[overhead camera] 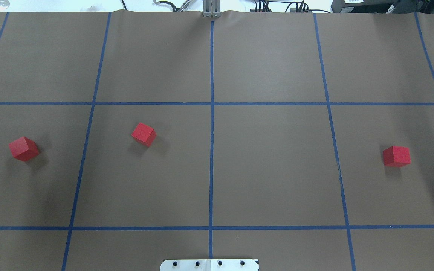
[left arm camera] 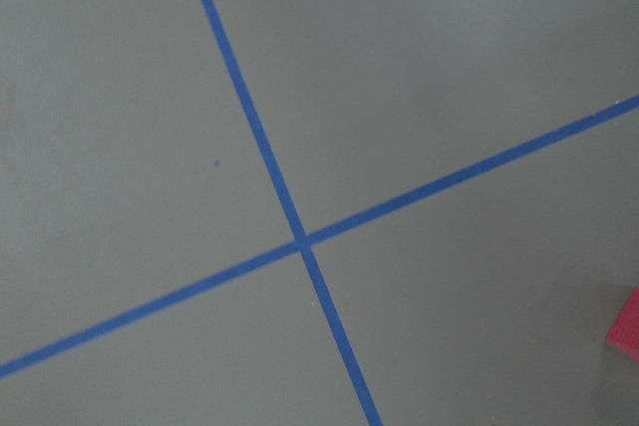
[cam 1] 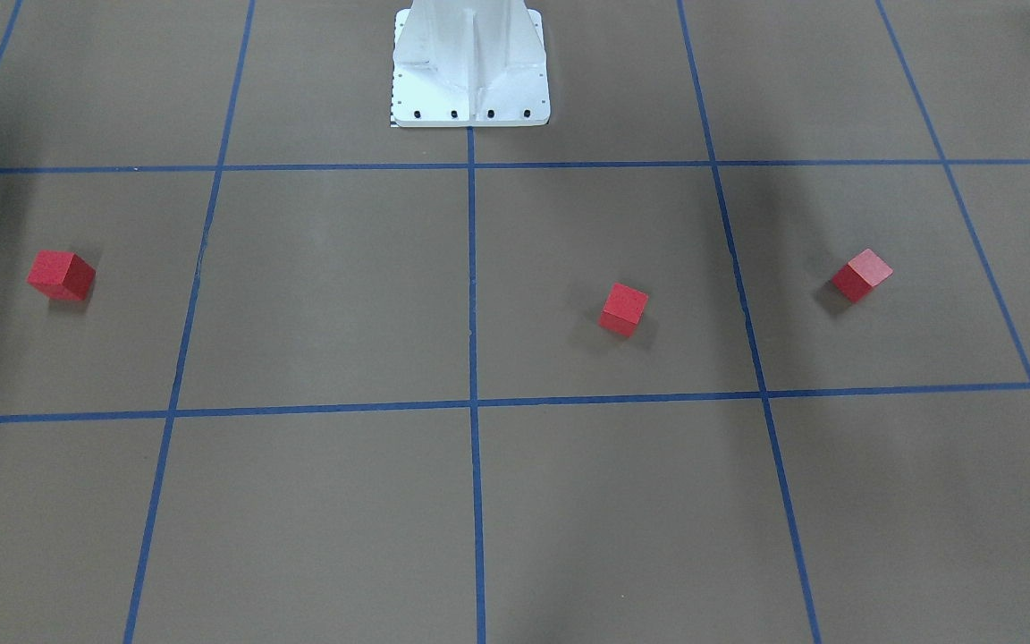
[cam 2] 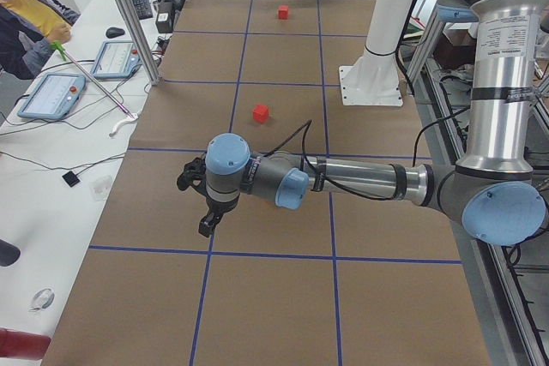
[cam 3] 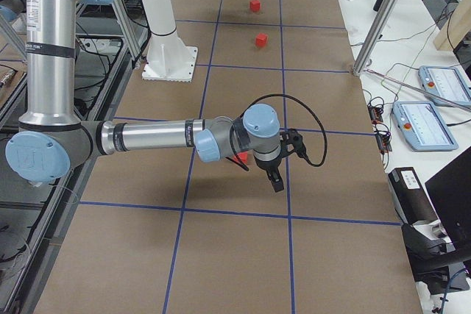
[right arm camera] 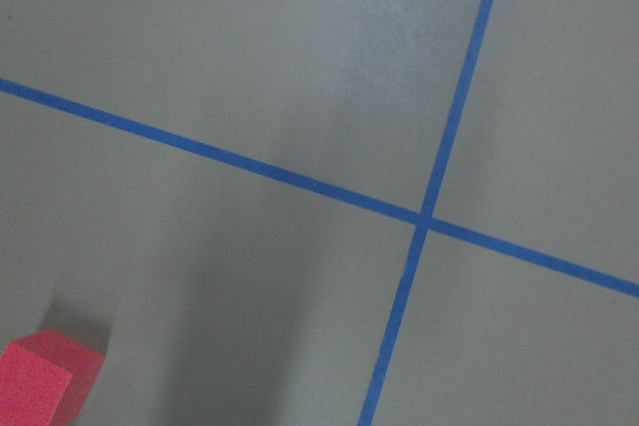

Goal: Form red blocks into L shape at center

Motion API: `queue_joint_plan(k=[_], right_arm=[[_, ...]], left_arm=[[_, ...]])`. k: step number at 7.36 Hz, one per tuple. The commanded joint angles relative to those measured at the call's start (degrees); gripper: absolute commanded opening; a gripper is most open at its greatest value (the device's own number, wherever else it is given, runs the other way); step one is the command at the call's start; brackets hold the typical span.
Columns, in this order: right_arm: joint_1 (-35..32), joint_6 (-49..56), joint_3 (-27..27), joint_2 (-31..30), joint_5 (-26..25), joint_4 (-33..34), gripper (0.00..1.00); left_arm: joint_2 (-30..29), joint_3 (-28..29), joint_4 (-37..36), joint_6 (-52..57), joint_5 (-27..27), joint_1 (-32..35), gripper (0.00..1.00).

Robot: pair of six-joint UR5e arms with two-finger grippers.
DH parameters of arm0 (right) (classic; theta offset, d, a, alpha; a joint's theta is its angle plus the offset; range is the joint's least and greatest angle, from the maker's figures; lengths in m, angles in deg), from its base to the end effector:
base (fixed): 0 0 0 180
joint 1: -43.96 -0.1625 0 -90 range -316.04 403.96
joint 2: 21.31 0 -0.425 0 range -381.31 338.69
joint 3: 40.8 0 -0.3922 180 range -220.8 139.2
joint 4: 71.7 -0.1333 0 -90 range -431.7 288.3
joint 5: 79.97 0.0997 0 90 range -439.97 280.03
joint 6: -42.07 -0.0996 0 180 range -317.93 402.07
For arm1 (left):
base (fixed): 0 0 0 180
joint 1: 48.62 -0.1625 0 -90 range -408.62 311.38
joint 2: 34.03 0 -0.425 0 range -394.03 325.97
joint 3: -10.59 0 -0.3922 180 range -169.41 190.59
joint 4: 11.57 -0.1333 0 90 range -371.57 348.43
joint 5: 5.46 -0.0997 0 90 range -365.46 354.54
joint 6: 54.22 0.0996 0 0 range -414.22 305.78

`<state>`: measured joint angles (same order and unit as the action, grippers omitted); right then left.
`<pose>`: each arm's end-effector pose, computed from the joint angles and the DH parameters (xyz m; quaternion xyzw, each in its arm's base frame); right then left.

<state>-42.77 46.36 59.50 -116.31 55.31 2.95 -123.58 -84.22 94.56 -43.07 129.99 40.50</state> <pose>0.0355 -0.4743 0.5801 0.1688 -0.3772 -0.1287 0.9015 -0.0545 -0.5065 0.5882 0.1974 0.3639 0.1634 0.8955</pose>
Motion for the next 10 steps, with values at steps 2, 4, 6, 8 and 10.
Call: queue_joint_plan(k=[2, 4, 6, 8, 10], right_arm=[[0.1, -0.1, -2.1, -0.1, 2.0, -6.8, 1.0], [7.5, -18.6, -0.6, 1.4, 2.1, -8.6, 1.0], [18.0, -35.8, 4.1, 1.0, -6.6, -10.2, 1.0], [24.4, -45.4, 6.4, -0.4, -11.2, -10.2, 0.99], [31.9, -54.1, 6.5, -1.8, -18.0, -10.7, 0.98]], left_arm=[[-0.4, 0.2, 1.5, -0.3, 0.1, 0.0, 1.0], [-0.4, 0.2, 1.5, -0.3, 0.1, 0.0, 1.0], [-0.4, 0.1, 1.5, -0.4, 0.1, 0.0, 1.0], [-0.6, 0.1, 1.5, -0.4, 0.1, -0.1, 1.0], [-1.1, 0.1, 1.5, -0.4, 0.1, -0.1, 1.0]])
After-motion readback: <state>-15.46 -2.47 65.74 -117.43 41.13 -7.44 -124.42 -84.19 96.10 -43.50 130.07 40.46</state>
